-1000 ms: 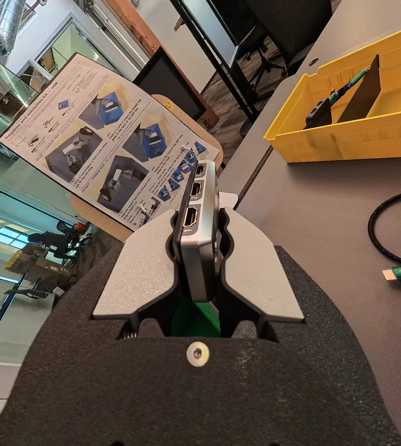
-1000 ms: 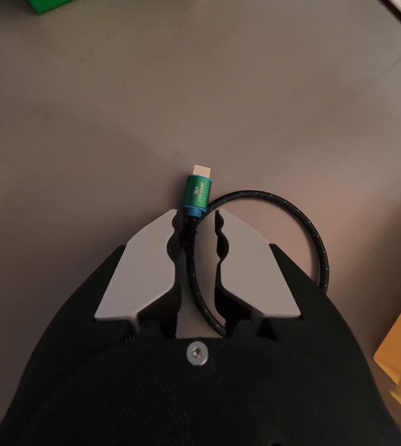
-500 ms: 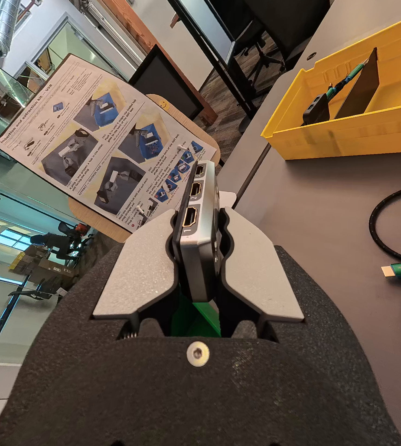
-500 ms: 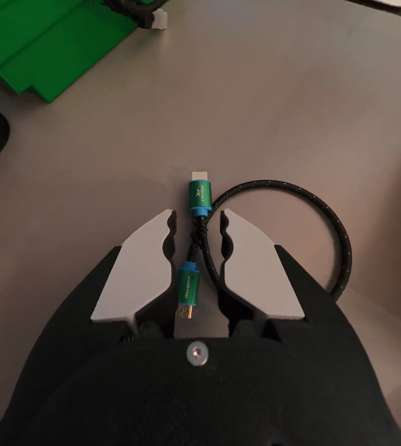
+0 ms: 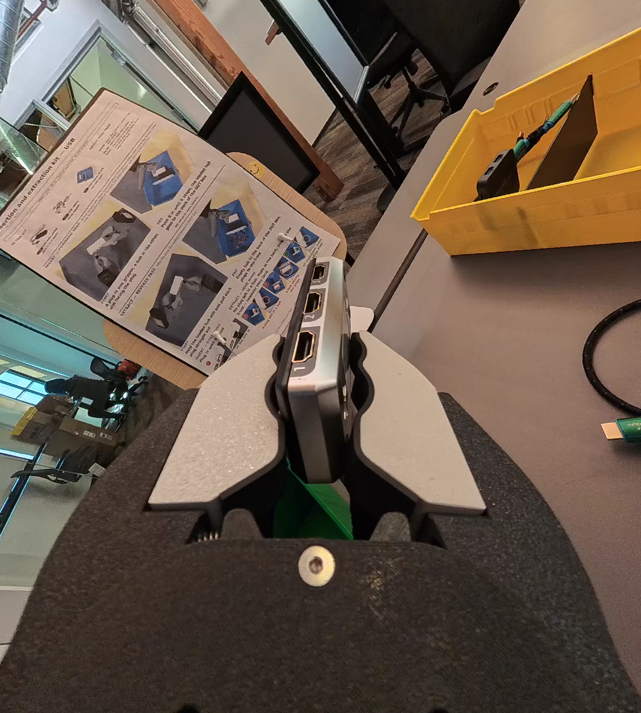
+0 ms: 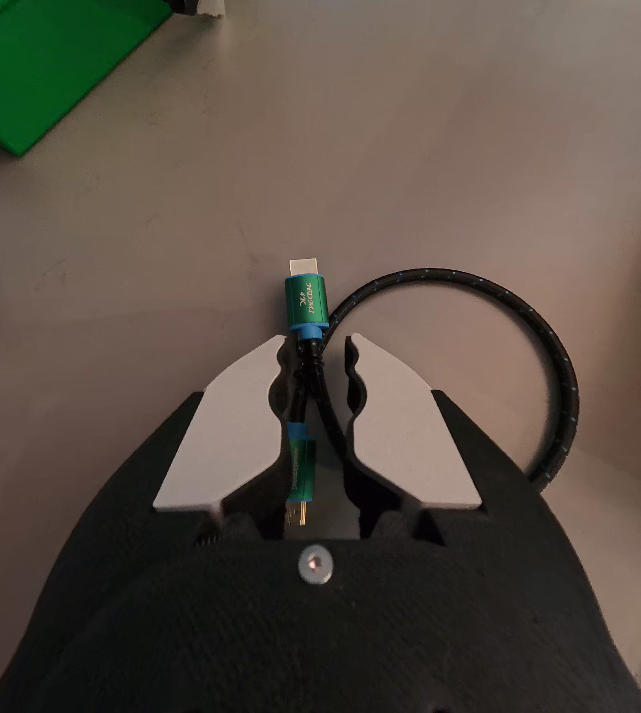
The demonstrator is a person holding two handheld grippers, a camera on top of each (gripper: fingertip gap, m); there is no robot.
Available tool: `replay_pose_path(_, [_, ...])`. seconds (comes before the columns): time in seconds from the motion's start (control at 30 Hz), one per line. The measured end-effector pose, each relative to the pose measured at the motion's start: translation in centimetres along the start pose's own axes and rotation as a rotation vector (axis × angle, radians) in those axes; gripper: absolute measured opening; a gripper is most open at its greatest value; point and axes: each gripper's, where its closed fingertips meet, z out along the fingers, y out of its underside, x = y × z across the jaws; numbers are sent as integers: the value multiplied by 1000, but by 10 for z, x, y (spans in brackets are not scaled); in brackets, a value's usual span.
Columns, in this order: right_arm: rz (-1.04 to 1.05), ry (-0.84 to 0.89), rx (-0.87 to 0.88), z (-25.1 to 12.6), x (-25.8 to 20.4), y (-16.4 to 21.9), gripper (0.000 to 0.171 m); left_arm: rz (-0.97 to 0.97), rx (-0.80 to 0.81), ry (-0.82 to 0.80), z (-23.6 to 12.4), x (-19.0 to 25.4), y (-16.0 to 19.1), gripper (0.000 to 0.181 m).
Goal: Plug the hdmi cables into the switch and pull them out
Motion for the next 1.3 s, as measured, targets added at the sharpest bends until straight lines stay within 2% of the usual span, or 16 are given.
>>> replay_pose_path(0.13, [-16, -16, -36, 6, -2, 3, 24, -1, 4, -2, 0, 0, -1, 32])
replay_pose_path(0.4, [-72, -20, 21, 3, -1, -2, 14, -3, 21, -11, -1, -3, -2, 30])
replay_pose_path(0.67, [-132, -146, 146, -34, 7, -49, 12, 162, 66, -22, 21, 14, 6, 30])
replay_pose_path(0.87, [-260, -295, 198, -83, 15, -115, 12, 311, 60, -53, 35, 33, 5, 30])
replay_pose_path(1.1, [-413, -492, 110, -124, 8, -168, 12, 377, 84, -88, 43, 44, 3, 30])
replay_pose_path(1.3, [-553, -413, -20, -111, 10, -175, 12, 435, -25, -162, 57, 42, 18, 30])
